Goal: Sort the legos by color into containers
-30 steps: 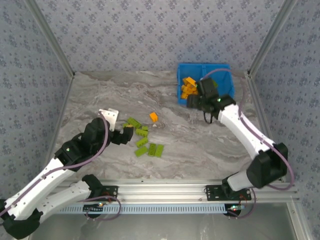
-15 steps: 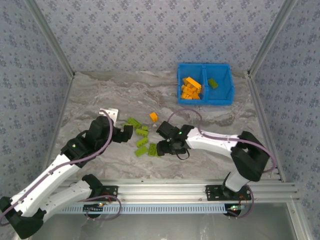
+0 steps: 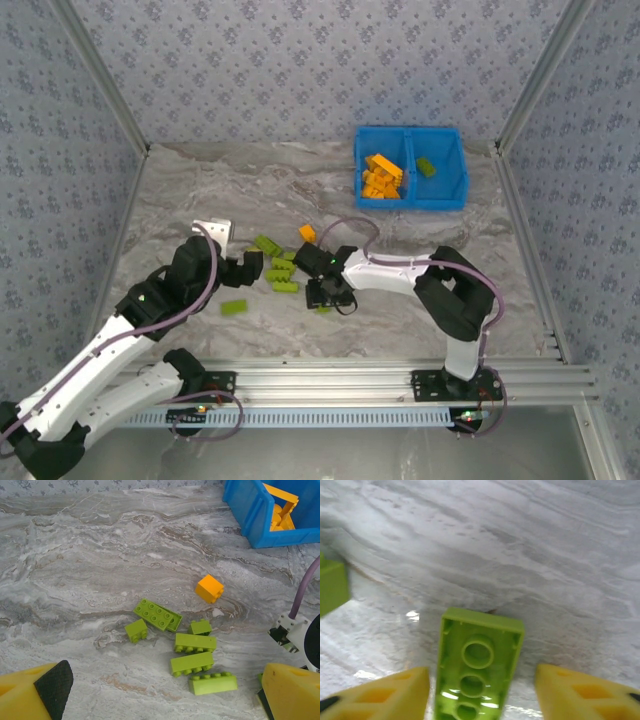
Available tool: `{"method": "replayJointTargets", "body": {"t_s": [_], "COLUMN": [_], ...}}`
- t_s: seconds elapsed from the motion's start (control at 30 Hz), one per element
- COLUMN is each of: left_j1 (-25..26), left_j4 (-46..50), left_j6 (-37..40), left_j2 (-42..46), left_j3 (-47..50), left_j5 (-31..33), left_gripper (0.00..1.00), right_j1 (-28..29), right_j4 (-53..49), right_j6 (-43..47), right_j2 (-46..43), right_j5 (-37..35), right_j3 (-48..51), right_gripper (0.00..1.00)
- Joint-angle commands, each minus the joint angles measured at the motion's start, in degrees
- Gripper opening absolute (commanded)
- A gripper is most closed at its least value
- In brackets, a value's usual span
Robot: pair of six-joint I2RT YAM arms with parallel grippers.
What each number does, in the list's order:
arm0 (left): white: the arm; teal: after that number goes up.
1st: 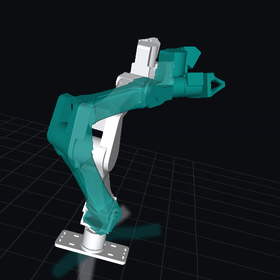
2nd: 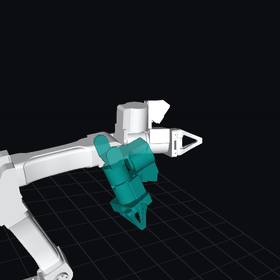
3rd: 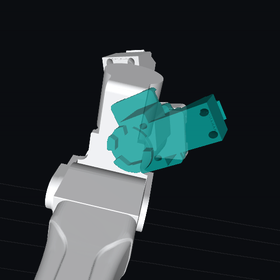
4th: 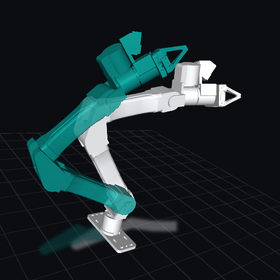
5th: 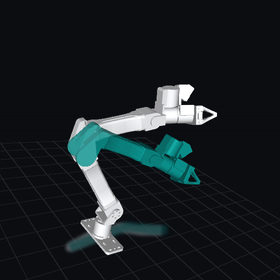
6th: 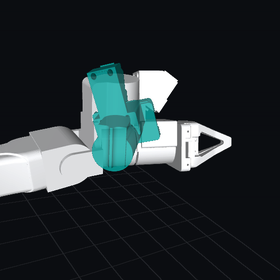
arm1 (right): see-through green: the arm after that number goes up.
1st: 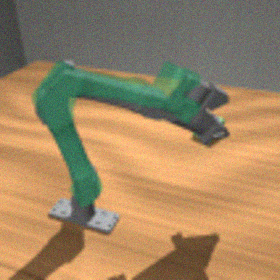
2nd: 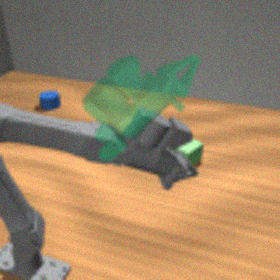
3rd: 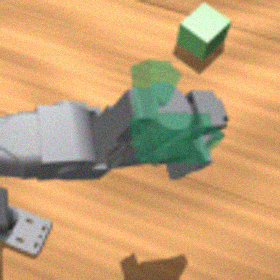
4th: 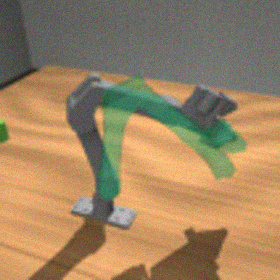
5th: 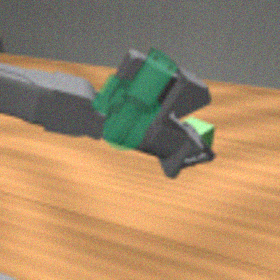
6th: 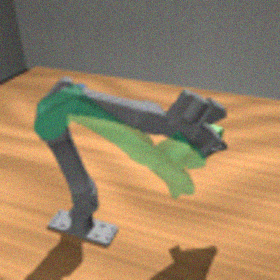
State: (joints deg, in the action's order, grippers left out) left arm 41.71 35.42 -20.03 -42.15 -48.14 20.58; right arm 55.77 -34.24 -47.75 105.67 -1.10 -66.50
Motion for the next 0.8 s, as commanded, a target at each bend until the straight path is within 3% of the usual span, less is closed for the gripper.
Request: {"method": "replayJointTargets", "body": {"t_s": [0.0, 0.1, 0.3, 0.4, 0.5, 0.6, 0.77], "left_j1": [-0.37, -0.45, -0.43, -0.41, -0.41, -0.41, -0.37], "left_j4": [-0.2, -0.51, -1.65, -4.32, -7.45, -8.63, -6.37], "left_j6": [-0.18, -0.08, 1.31, 3.41, 4.64, 4.89, 5.88], "left_j2": [-0.04, -0.68, -1.38, -0.77, -0.07, -0.24, -0.4], "left_j3": [0.41, 0.32, -0.22, 0.23, 1.05, 0.91, -0.53], "left_j5": [0.11, -0.01, -1.89, -6.25, -10.91, -13.85, -18.26], "left_gripper": [0.99, 0.99, 0.99, 0.99, 0.99, 0.99, 0.99], "right_j1": [0.33, -0.07, -4.92, -12.61, -25.79, -37.58, -48.06], "right_j4": [-4.12, -5.4, -8.73, -8.63, -0.81, 8.19, 11.93], "right_j6": [-2.92, -4.26, -4.8, -0.6, 5.85, 10.9, 17.11], "right_j2": [2.5, -1.65, -19.6, -29.44, -35.13, -32.86, -17.68], "right_j5": [-1.59, -4.59, -12.97, -18.78, -18.74, -16.01, -13.35], "right_j3": [0.59, 2.96, 8.74, 10.17, 11.98, 9.61, -5.48], "right_gripper": [0.44, 0.33, 0.28, 0.3, 0.31, 0.31, 0.31]}}
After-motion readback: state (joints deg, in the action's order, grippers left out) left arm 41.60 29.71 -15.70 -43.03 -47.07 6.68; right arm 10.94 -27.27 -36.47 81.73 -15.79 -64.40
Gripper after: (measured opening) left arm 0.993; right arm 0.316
